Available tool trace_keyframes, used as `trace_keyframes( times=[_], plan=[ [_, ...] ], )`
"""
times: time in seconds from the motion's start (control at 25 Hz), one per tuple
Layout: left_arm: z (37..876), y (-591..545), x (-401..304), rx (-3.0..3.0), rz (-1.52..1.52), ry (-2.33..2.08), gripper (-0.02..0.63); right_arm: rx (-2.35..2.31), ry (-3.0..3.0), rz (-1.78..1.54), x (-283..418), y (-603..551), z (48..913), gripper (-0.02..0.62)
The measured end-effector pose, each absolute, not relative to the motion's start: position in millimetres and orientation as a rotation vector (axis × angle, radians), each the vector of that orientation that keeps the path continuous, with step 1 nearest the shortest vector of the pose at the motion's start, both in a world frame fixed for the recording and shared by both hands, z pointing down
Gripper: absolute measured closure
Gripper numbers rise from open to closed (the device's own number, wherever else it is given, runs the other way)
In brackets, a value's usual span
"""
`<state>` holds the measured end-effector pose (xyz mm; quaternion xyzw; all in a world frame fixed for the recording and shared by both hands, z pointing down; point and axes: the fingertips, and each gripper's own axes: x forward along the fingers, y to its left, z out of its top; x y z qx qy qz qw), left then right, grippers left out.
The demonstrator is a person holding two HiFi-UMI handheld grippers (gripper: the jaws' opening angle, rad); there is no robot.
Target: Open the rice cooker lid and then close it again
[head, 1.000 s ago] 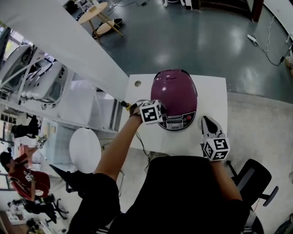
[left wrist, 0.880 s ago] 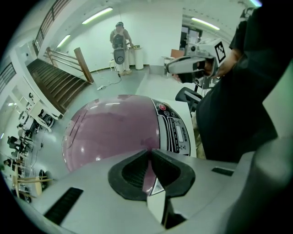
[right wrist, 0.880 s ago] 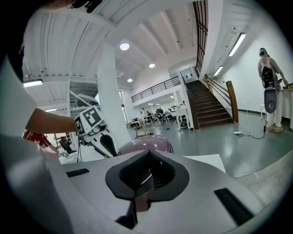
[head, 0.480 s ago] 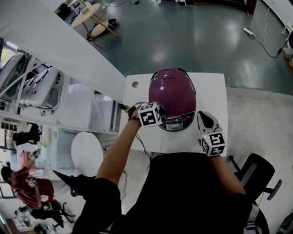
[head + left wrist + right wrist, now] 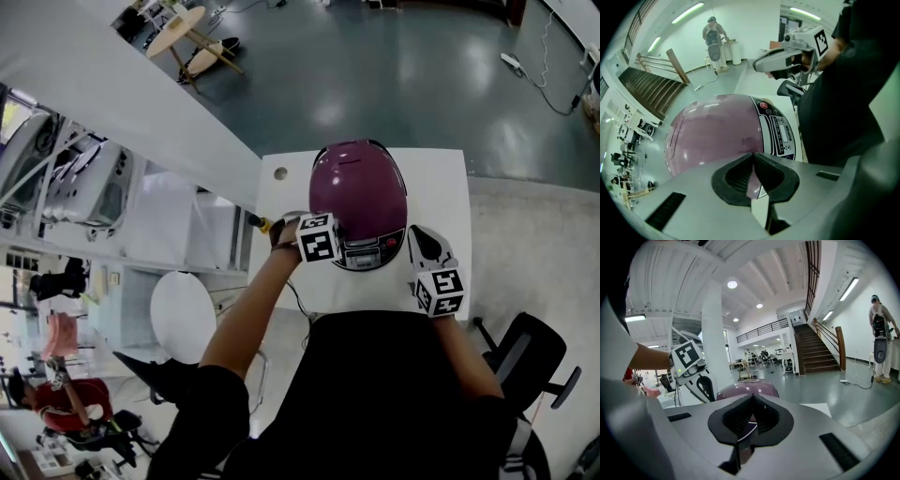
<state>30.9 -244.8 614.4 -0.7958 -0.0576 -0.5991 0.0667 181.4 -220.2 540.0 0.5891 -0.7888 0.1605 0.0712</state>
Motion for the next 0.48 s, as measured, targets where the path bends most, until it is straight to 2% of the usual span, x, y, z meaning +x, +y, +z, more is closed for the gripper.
trace_keyframes(
  times=[0.48],
  plan=[
    [614.6,-245.8,27.6,-2.549,-1.609,-0.104,0.592,1.811,-2.364,0.523,182.4,-204.7,537.0,0.595]
  ],
)
